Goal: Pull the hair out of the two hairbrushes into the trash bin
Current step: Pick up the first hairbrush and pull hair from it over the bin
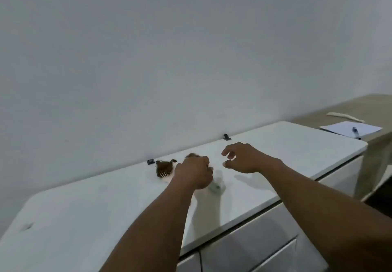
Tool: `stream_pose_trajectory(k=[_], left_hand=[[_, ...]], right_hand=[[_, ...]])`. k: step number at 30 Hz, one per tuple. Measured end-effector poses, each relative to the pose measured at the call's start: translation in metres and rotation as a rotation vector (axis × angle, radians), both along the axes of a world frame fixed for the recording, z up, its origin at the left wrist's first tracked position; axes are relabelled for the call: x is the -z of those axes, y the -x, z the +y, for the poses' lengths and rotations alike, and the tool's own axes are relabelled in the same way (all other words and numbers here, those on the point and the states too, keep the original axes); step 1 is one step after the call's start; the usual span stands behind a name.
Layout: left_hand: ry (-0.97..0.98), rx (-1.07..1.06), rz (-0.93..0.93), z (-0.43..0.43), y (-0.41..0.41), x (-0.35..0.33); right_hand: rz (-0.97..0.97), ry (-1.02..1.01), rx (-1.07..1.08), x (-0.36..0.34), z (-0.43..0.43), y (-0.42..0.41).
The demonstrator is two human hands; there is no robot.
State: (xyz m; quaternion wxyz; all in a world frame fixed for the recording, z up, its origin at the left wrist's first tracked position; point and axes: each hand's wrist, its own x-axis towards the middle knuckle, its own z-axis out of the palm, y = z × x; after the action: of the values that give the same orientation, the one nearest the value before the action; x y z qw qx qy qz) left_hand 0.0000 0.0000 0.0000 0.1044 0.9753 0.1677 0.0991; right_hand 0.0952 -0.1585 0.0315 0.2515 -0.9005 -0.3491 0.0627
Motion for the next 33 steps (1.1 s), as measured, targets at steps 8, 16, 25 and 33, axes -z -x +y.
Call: stream_pose_trajectory(k=[8, 16, 25, 33], left_hand=[[-0.104, -0.209, 0.096, 0.001, -0.024, 0.015], [0.035, -0.281, 0.057, 0.007, -0.035, 0.026], [0.205, -0.257, -0.057, 0.005, -0.022, 0.016], [0.234, -0.102, -0.151, -0.051, 0.004, -0.008]], right_hand=[[0.042, 0.024, -0.001, 0.026, 0.032, -0.041], [-0.003, 0.021, 0.004, 0.052, 0.048, -0.06], [-0.036, 0.059, 0.014, 0.03, 0.026, -0.044], [-0.116, 0.046, 0.122, -0.009, -0.053, 0.001]])
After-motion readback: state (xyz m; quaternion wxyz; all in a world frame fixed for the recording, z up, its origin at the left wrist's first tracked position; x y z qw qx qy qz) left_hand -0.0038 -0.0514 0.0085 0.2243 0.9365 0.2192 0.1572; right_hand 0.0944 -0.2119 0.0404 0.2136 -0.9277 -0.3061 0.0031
